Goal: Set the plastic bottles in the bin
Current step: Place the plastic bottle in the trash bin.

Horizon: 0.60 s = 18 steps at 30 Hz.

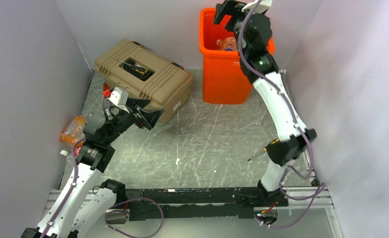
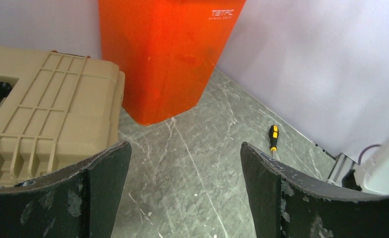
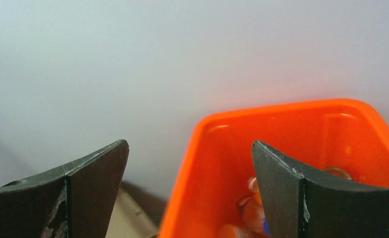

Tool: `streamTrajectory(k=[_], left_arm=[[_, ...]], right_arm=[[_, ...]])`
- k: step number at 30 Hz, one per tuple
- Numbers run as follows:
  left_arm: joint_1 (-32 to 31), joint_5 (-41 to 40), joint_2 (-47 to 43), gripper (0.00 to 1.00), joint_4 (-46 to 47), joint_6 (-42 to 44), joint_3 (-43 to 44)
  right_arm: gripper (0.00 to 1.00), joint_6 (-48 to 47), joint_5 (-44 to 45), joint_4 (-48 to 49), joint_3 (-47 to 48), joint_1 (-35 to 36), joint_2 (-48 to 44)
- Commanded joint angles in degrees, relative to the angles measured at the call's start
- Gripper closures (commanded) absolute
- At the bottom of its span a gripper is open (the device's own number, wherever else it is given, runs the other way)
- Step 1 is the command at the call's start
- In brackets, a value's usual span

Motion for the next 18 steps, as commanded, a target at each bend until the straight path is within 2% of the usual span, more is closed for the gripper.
streamTrajectory(k=[1,6,11,18], left_arm=[[0.20,-8.71,0.77,0.14,-3.93,-0.64,3.94],[0.20,-30.60,1.36,0.14,-13.54,-3.37,5.65],[-0.53,-55.25,2.81,0.01,-23.80,-6.83,8.05],[-0.59,-63.92,12.55,0.01,-34.14,-5.51,14.72]], right_arm=[[0.00,-4.53,-0.15,8.32,-10.35,7.41,-13.81],[0.01,-1.56,-4.47,19.35,-42.41,15.48,-31.29],[0.02,4.25,-8.78,21.92,-64.87,20.41,-39.34],[0.03,9.38,-14.73,21.17,-81.36,23.86,-44.28]])
